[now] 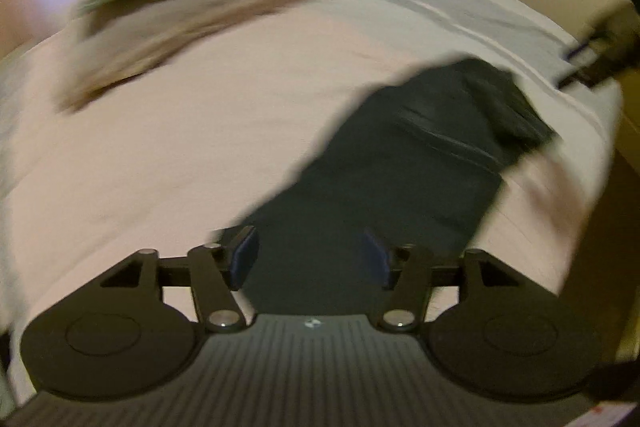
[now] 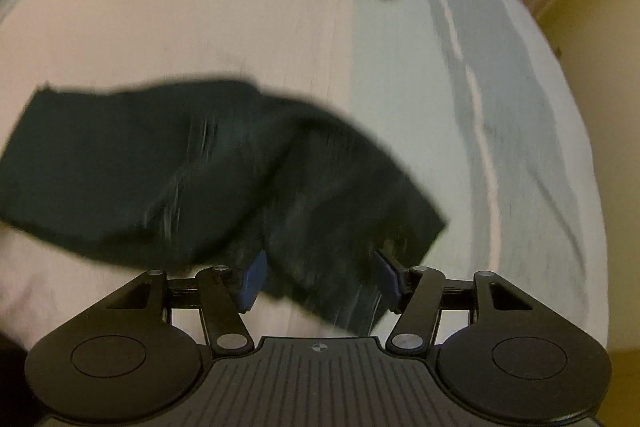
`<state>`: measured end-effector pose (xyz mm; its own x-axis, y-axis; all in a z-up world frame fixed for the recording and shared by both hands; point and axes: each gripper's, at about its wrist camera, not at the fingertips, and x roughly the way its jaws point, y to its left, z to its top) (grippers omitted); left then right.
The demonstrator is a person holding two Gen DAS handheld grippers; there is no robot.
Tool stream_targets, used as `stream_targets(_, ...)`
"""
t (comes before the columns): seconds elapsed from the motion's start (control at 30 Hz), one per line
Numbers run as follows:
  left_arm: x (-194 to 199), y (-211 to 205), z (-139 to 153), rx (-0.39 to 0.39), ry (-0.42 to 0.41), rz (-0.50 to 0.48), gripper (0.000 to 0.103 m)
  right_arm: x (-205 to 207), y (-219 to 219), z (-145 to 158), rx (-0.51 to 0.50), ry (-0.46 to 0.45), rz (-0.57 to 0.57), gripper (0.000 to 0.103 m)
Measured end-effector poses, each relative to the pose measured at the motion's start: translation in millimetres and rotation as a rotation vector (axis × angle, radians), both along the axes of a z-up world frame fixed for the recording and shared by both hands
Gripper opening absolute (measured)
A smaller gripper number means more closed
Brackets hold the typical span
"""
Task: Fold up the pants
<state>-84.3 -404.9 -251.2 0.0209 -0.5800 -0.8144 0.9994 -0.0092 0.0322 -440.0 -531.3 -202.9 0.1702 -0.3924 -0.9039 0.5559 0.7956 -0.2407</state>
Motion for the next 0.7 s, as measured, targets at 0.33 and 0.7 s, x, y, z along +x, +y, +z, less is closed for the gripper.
stream_targets(0.33,-117,-59,-89,-0.011,-0.002,-0.291,0.057,-31,1,-50,0.015,0.090,0.024,0.057)
stream_targets(0.7,-138,-107,-103,0.049,-0.020,-0.046,0.005,-45,-70,-107,0.055,0.020,0.221,0.063)
